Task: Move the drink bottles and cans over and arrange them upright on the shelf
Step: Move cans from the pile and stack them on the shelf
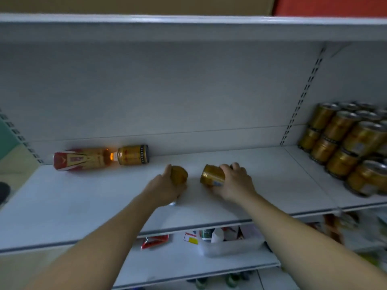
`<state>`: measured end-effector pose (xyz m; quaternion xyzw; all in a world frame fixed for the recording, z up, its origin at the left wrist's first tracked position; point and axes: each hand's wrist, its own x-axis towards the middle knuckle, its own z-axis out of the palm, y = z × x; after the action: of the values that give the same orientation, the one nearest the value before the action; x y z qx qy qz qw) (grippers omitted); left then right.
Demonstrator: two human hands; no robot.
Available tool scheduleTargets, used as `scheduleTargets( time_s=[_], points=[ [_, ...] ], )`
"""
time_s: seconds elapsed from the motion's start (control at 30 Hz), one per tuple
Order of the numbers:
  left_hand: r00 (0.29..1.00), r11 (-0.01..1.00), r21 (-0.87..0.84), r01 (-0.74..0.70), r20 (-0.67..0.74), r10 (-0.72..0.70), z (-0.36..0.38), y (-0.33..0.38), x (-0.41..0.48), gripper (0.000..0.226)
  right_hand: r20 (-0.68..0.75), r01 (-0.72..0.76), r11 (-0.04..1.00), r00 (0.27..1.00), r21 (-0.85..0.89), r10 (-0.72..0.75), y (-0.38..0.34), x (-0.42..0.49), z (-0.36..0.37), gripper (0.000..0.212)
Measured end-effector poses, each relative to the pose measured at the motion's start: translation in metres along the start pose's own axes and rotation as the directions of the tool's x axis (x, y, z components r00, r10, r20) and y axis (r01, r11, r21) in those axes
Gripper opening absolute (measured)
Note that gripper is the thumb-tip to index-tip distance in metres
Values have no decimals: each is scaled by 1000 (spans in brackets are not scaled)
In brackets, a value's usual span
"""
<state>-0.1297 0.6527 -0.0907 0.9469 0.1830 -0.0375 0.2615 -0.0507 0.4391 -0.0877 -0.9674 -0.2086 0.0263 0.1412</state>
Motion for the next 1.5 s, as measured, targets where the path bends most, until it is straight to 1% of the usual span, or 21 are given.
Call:
scheduleTargets(
  time_s=[0.07,0.13,0.2,0.27,0.3,0.33,0.47,0.57,0.67,0.73,0.77,0.87,0.97,1.1,1.27,1.37,1.43,1.5],
  points=[
    [998,976,-215,-28,-64,15,6,-6,-15,80,-106,48,981,994,186,-29,10,-14,6,72],
    [981,907,-402,-128,-184,57,19,-9,-30,79,-190,50,921,981,387,26,24,-27,10,67],
    [971,862,-480,-162,-235,52,34,-4,-41,86,-192,-14,851,972,525,135,38,-37,10,64],
    [979,836,-532,-134,-202,28,46,7,-46,100,-142,-85,808,968,584,205,52,-45,8,65],
    [983,825,-553,-118,-181,20,50,15,-47,105,-128,-103,795,967,598,221,59,-48,6,66],
    [984,817,-565,-116,-178,17,54,23,-49,106,-123,-102,784,967,612,223,67,-53,3,67],
    [967,809,-568,-149,-253,1,64,66,-50,83,-109,-63,745,978,664,180,105,-69,-21,70],
    [968,787,-585,-198,-241,65,77,119,-52,78,-160,-59,701,957,711,243,147,-87,-44,71],
    [961,739,-616,-274,-215,177,100,186,-54,86,-238,-67,674,906,735,350,195,-106,-71,74],
    [951,701,-643,-308,-177,255,118,236,-58,95,-267,-86,649,864,756,426,232,-122,-90,75],
    [941,682,-654,-328,-160,299,127,260,-59,95,-276,-96,637,844,765,460,251,-131,-99,75],
    [899,635,-666,-391,-129,418,154,325,-65,83,-317,-105,616,783,781,535,303,-161,-124,76],
    [866,610,-668,-426,-106,488,175,379,-72,75,-354,-111,603,720,790,597,347,-188,-146,70],
    [835,561,-684,-465,-130,534,189,430,-71,82,-368,-122,587,672,800,642,388,-204,-165,69],
    [800,524,-671,-525,-177,573,183,463,-47,70,-397,-105,606,666,789,632,414,-175,-185,79],
    [793,482,-686,-546,-236,562,182,470,-27,73,-406,-103,624,676,774,615,425,-139,-196,85],
    [786,450,-693,-563,-280,551,183,474,-16,79,-418,-88,641,689,763,592,433,-114,-202,83],
    [787,432,-698,-571,-316,530,185,475,-7,77,-418,-73,655,716,752,559,440,-91,-206,82]
  ],
)
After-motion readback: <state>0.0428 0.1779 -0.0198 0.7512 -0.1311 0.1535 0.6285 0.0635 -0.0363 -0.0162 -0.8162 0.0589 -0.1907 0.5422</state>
